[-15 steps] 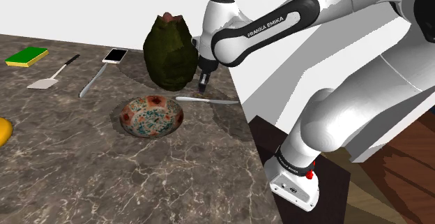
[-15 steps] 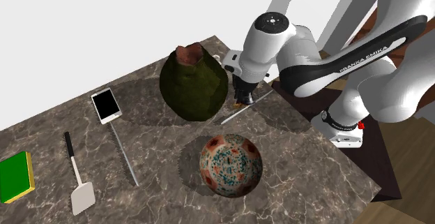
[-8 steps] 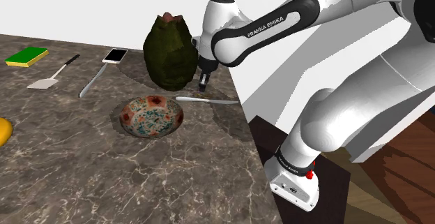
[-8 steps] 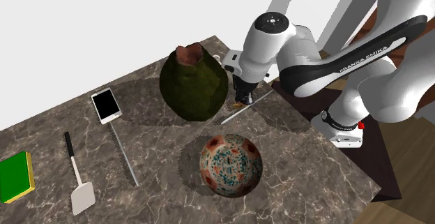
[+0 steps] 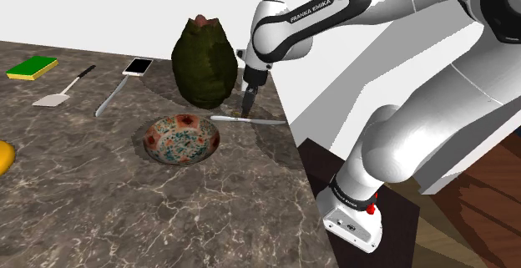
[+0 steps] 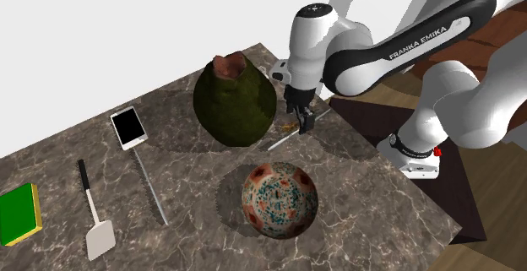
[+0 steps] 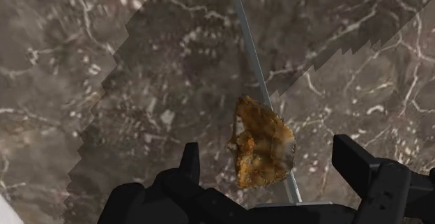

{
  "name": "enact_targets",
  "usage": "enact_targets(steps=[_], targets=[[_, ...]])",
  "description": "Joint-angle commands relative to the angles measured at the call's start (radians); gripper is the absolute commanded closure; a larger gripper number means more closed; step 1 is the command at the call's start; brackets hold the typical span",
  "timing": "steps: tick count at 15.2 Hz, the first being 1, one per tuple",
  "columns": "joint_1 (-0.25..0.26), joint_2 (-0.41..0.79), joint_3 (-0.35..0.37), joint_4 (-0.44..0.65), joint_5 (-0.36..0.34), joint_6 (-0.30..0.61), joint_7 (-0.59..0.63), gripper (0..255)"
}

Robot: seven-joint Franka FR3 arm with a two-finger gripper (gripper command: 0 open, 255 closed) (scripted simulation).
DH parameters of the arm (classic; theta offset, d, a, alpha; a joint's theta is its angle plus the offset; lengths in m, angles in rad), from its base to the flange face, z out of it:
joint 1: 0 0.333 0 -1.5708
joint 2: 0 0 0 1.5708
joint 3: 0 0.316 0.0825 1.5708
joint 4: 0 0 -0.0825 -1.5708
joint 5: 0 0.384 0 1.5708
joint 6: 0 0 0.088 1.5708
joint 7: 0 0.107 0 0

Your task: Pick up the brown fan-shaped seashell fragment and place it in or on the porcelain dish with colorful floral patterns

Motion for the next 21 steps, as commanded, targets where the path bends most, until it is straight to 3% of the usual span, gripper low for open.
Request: enact_targets(steps=[1, 10, 11, 21], targets=[[0.003, 0.02, -0.003, -0.009, 0.01, 0.027, -0.01, 0], [0.007, 0.036, -0.002, -0.018, 0.016, 0.052, -0.013, 0], [0.007, 0.037, -0.002, -0.019, 0.016, 0.054, -0.014, 255], [0.006, 0.025, -0.002, -0.013, 0.012, 0.036, -0.009, 255]])
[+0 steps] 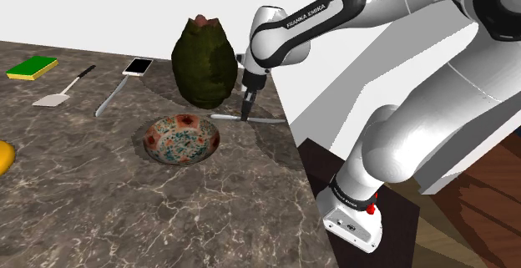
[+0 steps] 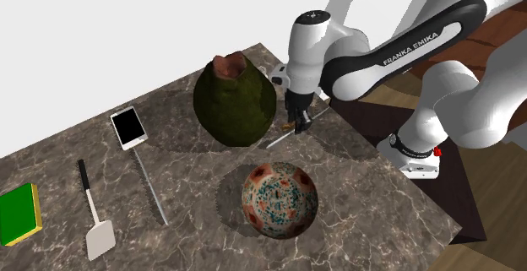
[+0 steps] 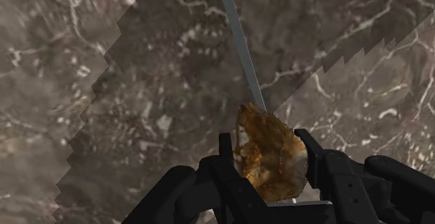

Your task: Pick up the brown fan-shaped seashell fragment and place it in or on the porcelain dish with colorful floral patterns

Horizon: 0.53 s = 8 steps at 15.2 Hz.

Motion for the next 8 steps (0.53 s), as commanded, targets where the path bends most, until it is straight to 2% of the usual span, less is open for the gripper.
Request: enact_targets(steps=[1, 8], targets=[[-0.001, -0.013, 0.001, 0.008, -0.005, -0.024, 0.005, 255], [-0.008, -0.073, 0.005, 0.057, -0.023, -0.132, 0.028, 255]])
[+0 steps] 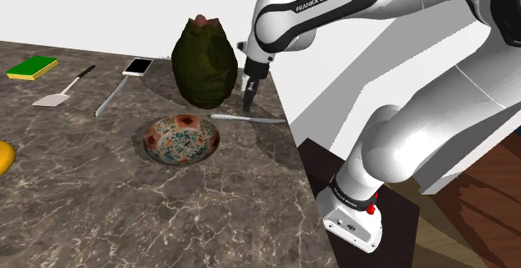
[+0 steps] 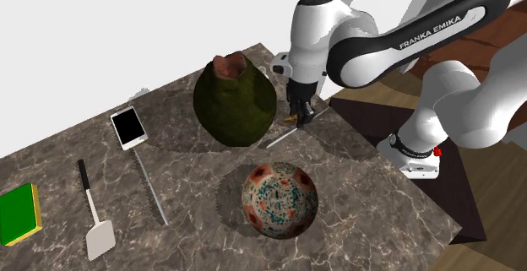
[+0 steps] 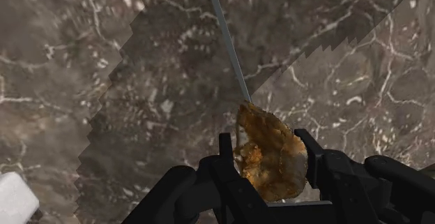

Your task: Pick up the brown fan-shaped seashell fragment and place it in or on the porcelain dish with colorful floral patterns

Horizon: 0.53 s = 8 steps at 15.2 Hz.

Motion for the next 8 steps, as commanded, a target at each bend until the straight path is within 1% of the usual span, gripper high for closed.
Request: enact_targets(steps=[1, 8], targets=[[-0.001, -0.012, 0.001, 0.018, -0.004, -0.03, 0.006, 255], [-0.005, -0.056, 0.004, 0.079, -0.015, -0.133, 0.024, 255]])
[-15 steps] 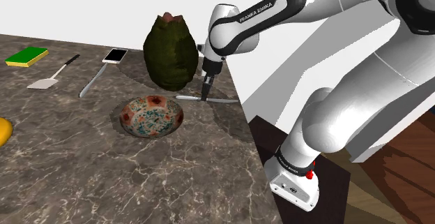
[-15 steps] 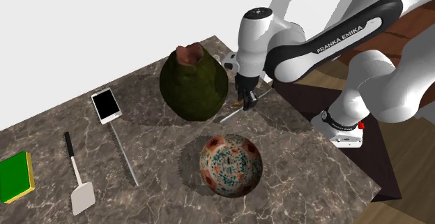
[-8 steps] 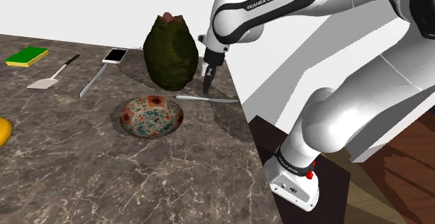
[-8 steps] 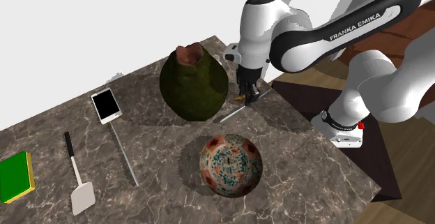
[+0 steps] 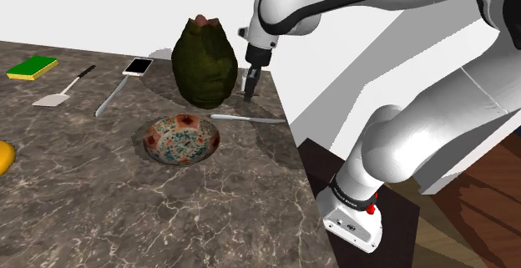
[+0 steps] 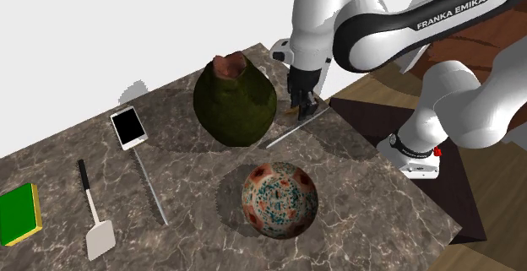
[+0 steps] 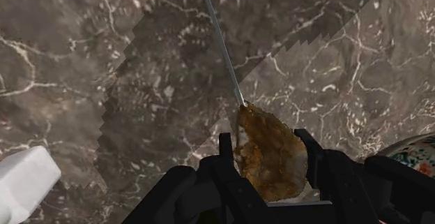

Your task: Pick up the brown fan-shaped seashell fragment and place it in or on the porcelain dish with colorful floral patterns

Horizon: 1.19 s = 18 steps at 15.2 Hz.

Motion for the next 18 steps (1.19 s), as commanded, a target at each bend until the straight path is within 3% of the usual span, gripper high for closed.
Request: enact_targets(steps=[1, 7, 18], targets=[[-0.001, -0.012, 0.0, 0.021, -0.003, -0.033, 0.005, 255], [-0.003, -0.034, 0.001, 0.072, -0.009, -0.106, 0.016, 255], [0.114, 0.083, 0.194, 0.175, 0.069, -0.051, 0.275, 255]])
